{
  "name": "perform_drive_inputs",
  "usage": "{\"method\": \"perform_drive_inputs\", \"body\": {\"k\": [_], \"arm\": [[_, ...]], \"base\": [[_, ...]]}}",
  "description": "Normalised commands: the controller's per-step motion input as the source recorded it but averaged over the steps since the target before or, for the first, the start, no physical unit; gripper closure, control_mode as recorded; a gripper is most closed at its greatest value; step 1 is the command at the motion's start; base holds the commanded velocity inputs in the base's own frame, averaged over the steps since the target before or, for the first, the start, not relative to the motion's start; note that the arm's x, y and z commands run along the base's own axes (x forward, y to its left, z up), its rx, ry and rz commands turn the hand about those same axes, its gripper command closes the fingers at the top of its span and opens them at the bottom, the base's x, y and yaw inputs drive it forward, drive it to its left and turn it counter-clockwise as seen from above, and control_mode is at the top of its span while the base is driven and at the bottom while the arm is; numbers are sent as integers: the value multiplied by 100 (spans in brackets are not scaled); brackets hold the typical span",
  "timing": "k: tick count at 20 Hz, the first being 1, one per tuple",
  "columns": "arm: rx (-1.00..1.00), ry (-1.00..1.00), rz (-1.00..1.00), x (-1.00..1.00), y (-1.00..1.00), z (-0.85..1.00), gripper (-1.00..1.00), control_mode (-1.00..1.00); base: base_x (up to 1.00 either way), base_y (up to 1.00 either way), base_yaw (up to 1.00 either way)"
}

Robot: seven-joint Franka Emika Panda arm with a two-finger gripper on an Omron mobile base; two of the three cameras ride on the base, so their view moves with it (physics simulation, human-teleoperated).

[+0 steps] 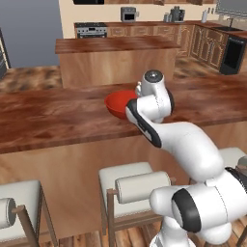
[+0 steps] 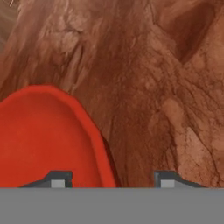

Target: Pick up the bowls from the cabinet and place each bowl in front of a stool on the dining counter.

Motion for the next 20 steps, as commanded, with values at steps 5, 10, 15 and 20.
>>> {"method": "perform_drive_inputs", "body": {"k": [5,10,15,20], "arm": [[0,-7,0,-11,-14,49,-100,-100],[0,-14,0,-58,-9,84,-100,-100],[0,-6,0,-93,-1,69,-100,-100],[15,-10,3,-100,-45,18,-100,-100]], "base": [[0,0,0],[0,0,0],[0,0,0],[0,0,0]]}}
